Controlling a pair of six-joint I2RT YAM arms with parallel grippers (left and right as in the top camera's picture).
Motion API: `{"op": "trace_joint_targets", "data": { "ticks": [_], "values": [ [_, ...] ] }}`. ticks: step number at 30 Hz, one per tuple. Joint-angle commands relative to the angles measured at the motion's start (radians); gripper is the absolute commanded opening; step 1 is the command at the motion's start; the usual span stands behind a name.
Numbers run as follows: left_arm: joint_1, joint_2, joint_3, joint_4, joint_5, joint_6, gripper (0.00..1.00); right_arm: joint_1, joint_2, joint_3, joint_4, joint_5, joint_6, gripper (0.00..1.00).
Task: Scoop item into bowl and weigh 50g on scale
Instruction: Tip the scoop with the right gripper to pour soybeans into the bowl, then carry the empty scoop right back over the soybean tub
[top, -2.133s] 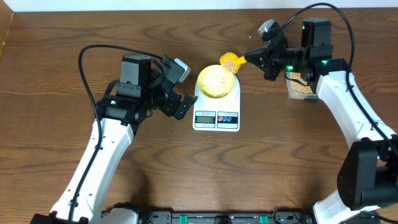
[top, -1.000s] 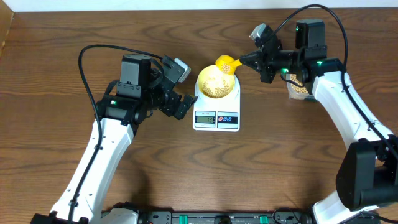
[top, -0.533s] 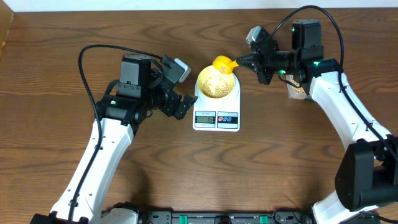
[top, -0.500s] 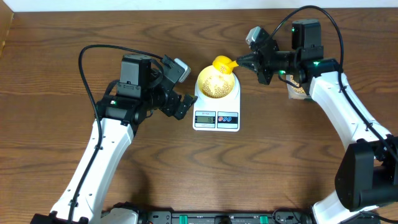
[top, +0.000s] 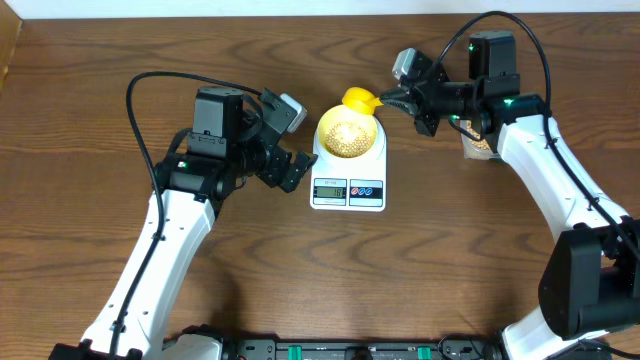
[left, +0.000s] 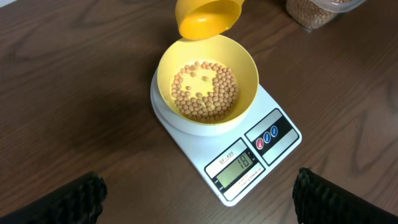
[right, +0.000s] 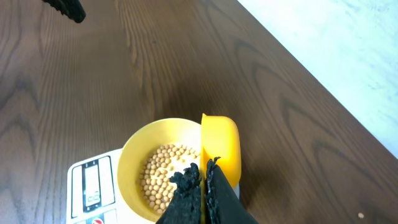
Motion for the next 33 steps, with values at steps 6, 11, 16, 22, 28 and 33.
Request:
{"op": "trace_joint_targets", "data": {
  "ticks": [6,11,16,22,28,33],
  "values": [
    [-0.001,-0.015,0.006,0.001,0.010,0.017,0.98,0.005,0.009,-0.005,0.003,-0.018,-0.024,0.01],
    [-0.001,-0.015,0.006,0.001,0.010,0.017,0.98,0.005,0.009,-0.005,0.071,-0.018,0.099,0.01],
    [-0.001,-0.015,0.006,0.001,0.010,0.017,0.98,-0.005,0.008,-0.005,0.204,-0.016,0.283,0.01],
    [-0.001,-0.015,0.006,0.001,0.010,0.017,0.97,-0.045,0.008,-0.005,0.370,-0.016,0.543,0.01],
    [-0.001,-0.015,0.006,0.001,0.010,0.017,0.98,-0.103,0.008,-0.005,0.452,-0.015,0.685,0.01],
    [-0.001,-0.015,0.006,0.001,0.010,0.017,0.97,-0.158,0.008,-0.002,0.464,-0.005,0.767,0.01]
  ]
}}
